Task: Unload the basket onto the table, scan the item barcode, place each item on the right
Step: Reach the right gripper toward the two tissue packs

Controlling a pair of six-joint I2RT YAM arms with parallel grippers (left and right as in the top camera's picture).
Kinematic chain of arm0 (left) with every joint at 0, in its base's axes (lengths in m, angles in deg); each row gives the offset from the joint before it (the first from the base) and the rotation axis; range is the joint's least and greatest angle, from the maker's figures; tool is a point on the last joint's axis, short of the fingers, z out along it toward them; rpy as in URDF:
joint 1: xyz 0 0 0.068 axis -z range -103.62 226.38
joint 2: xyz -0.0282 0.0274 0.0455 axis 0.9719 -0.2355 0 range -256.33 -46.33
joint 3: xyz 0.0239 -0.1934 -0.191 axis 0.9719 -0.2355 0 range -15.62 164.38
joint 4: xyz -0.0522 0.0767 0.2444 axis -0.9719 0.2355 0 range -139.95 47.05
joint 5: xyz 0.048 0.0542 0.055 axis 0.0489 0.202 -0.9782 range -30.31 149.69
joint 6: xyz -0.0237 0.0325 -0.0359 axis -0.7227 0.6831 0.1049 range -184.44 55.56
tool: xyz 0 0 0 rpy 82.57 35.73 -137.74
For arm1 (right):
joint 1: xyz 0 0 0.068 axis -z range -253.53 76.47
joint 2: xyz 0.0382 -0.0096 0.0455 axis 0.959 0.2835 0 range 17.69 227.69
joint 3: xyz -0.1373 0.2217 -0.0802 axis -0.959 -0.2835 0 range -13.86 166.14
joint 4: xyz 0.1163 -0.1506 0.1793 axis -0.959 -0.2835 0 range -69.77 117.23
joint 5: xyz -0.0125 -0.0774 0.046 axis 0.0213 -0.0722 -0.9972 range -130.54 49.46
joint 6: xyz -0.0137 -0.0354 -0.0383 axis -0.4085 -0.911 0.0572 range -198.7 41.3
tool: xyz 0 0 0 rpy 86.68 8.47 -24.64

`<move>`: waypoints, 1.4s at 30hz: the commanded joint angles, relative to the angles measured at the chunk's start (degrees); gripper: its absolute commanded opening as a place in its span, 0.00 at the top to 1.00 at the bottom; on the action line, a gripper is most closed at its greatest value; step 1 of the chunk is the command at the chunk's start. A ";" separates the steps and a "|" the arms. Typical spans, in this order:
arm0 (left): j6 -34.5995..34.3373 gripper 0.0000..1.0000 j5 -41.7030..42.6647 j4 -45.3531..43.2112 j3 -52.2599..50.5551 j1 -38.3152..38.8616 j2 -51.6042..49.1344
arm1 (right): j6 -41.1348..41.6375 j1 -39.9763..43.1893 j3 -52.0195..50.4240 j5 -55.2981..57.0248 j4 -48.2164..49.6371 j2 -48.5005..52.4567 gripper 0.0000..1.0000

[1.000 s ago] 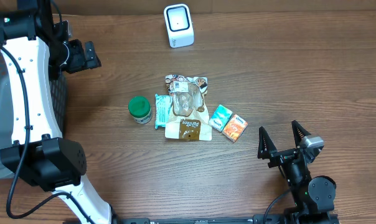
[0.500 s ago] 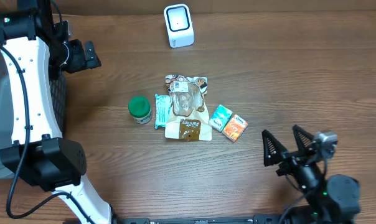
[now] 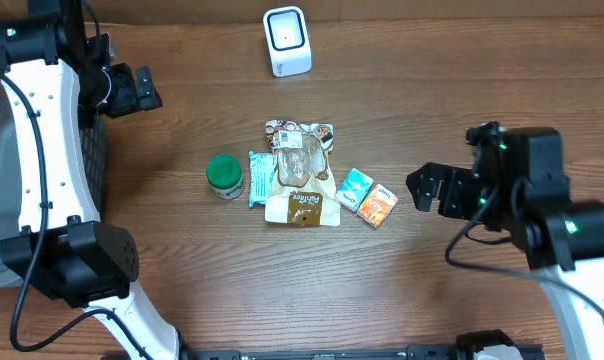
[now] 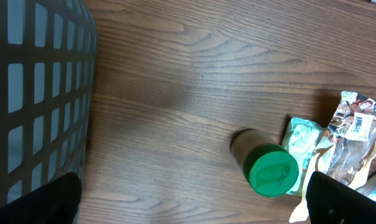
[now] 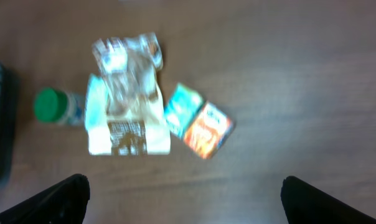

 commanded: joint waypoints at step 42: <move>1.51 0.01 -0.37 -0.09 0.13 -0.42 1.51 | 18.67 0.15 1.18 7.17 -1.68 12.74 0.96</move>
